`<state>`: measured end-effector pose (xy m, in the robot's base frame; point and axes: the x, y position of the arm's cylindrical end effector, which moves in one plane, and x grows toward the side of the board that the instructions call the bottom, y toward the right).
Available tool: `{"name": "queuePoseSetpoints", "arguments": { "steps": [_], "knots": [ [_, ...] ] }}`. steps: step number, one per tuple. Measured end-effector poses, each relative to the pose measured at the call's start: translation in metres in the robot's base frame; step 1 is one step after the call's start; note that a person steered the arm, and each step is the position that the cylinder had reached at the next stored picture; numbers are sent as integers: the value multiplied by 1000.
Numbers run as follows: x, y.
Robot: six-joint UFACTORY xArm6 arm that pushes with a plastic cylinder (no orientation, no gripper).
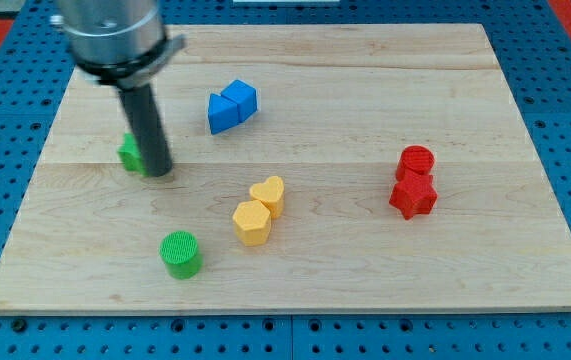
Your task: Move green circle to the bottom right of the green star
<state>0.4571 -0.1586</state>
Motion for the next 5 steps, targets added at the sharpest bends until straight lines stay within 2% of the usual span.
{"name": "queuePoseSetpoints", "arguments": {
  "steps": [1, 2, 3, 4, 5],
  "knots": [
    [61, 29],
    [95, 68],
    [91, 84],
    [125, 137],
    [159, 130]
  ]
}}
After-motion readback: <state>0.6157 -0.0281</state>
